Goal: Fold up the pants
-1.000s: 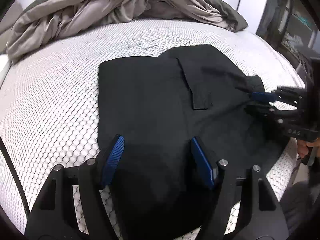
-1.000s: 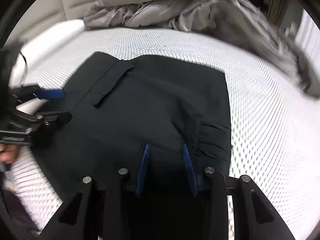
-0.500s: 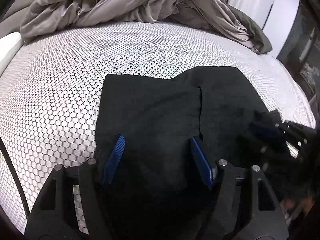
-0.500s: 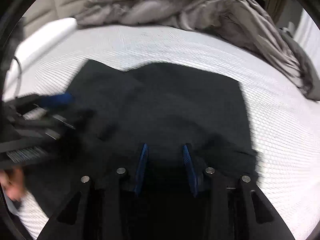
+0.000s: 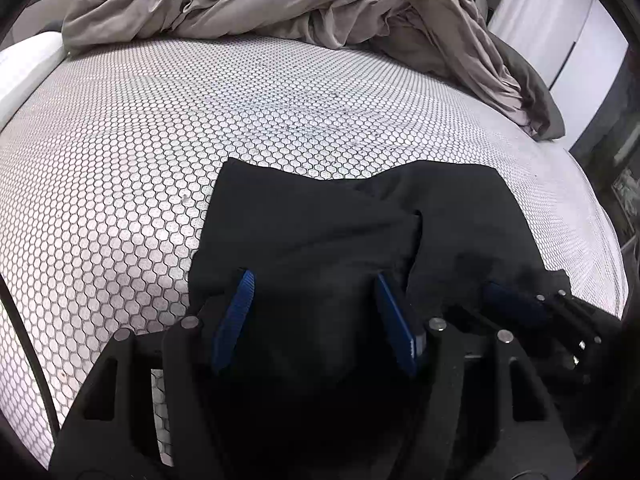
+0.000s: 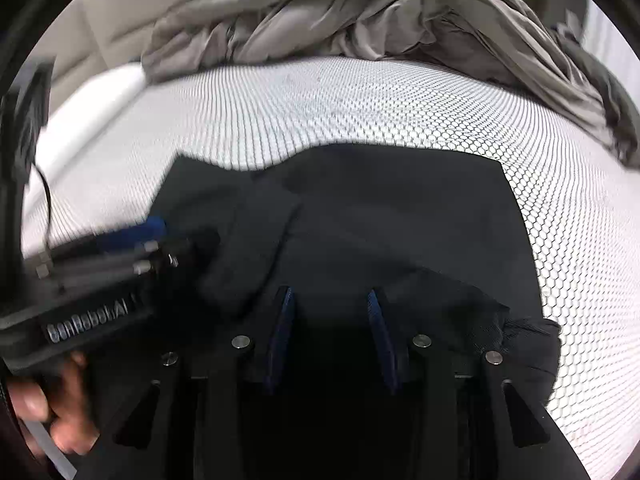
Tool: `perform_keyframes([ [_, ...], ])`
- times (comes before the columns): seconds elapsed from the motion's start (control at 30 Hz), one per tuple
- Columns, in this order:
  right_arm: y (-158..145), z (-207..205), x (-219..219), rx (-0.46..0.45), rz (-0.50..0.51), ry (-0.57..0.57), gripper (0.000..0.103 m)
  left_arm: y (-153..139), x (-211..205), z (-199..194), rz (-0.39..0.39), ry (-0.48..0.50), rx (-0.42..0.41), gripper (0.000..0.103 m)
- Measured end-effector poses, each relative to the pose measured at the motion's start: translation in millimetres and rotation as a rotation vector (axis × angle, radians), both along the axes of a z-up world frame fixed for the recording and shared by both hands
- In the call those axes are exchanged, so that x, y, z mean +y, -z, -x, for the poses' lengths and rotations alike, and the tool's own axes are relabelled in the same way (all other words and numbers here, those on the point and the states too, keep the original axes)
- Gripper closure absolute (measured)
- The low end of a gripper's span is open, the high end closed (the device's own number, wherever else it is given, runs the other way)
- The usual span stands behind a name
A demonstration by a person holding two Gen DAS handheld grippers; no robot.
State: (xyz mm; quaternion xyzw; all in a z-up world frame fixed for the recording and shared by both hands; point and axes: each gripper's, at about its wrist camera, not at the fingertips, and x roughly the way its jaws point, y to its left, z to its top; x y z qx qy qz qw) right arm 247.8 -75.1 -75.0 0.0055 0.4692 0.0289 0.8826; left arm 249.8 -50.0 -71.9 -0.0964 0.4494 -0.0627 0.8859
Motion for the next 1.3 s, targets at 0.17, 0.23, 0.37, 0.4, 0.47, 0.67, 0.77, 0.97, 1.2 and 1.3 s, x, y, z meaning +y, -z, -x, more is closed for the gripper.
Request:
perform_keyframes([
  [0.17,-4.8,31.7,-39.8,-0.005,0.069,0.021,0.067,-6.3,37.9,4.7,0.011,-0.034,0.034,0.047],
  [0.23,-14.4,50.7,-43.3,-0.066,0.035,-0.005,0.066,-22.6,50.1,21.0,-0.012,-0.025,-0.021,0.049],
  [0.37,-24.3,67.5,-18.6,-0.108,-0.061,-0.087,0.064,-39.3,28.0,56.4,-0.017,0.118,-0.123,0.049],
  [0.4,-21.0,65.2,-8.7,-0.102,-0.083,-0.115,0.064,-35.3,19.2,62.8,-0.028,0.153,-0.110,0.049],
  [0.47,-8.6,64.6,15.0,-0.064,-0.090,-0.176,0.064,-15.9,-0.3,63.0,-0.079,0.234,-0.046,0.049],
  [0.67,0.5,77.5,-18.0,-0.018,0.026,-0.135,0.066,-7.6,17.3,80.6,-0.188,0.232,-0.038,0.047],
  [0.77,-12.8,88.6,-27.1,-0.066,-0.042,-0.118,0.065,-18.3,25.9,94.5,-0.155,0.210,-0.061,0.047],
  [0.97,-10.6,90.8,25.0,-0.033,-0.088,-0.264,0.065,-3.9,-8.2,98.4,-0.193,0.375,-0.070,0.047],
  [1.2,-22.0,120.8,-42.3,-0.064,-0.204,-0.215,0.065,-22.2,40.5,114.7,-0.056,0.352,-0.074,0.038],
  [1.3,-34.1,127.3,-88.3,-0.128,-0.288,-0.063,0.039,-25.8,74.2,101.5,0.052,0.169,-0.070,0.030],
])
